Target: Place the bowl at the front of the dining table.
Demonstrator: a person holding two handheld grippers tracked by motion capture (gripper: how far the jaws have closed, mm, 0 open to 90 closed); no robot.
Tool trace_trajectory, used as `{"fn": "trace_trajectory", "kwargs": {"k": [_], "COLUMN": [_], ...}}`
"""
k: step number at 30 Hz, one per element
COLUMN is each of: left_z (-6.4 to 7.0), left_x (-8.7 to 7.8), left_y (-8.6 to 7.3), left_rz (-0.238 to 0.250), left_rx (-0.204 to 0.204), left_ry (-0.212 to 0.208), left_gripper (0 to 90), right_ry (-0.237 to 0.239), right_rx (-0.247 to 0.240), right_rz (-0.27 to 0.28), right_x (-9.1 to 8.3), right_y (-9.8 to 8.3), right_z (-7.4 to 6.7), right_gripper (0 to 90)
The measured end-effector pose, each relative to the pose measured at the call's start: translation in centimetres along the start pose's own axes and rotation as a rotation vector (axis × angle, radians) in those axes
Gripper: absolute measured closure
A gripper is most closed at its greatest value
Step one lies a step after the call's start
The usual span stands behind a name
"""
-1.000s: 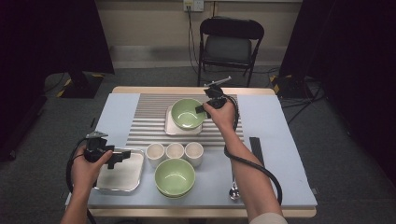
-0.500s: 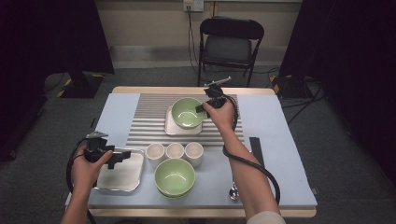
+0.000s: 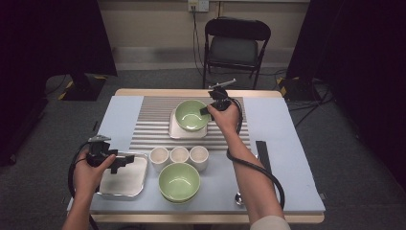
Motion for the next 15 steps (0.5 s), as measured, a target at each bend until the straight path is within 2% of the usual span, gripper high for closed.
{"fn": "trace_trajectory", "kwargs": {"k": [15], "left_z": [0.06], "left_x": [0.19], "left_y": [-0.02], "left_rz": [0.0], "left_rx": [-0.002], "left_ry": [-0.003], "left_gripper": [15.9], "right_ry": [-0.001], "right_rx": [0.002], "right_rz": [-0.009], "right_x": [0.86], "right_y": [0.13], "right_z": [0.01], "right_gripper": [83.7]}}
Point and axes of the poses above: each handheld gripper's, and its own axes: x roughly forward along the jaws, y roughly out of its top, z roughly to its right, the point moved 1 cm from there along x, roughly forward along the jaws, and after that the axes turned 4 degrees about -y, right-handed, at the moved point
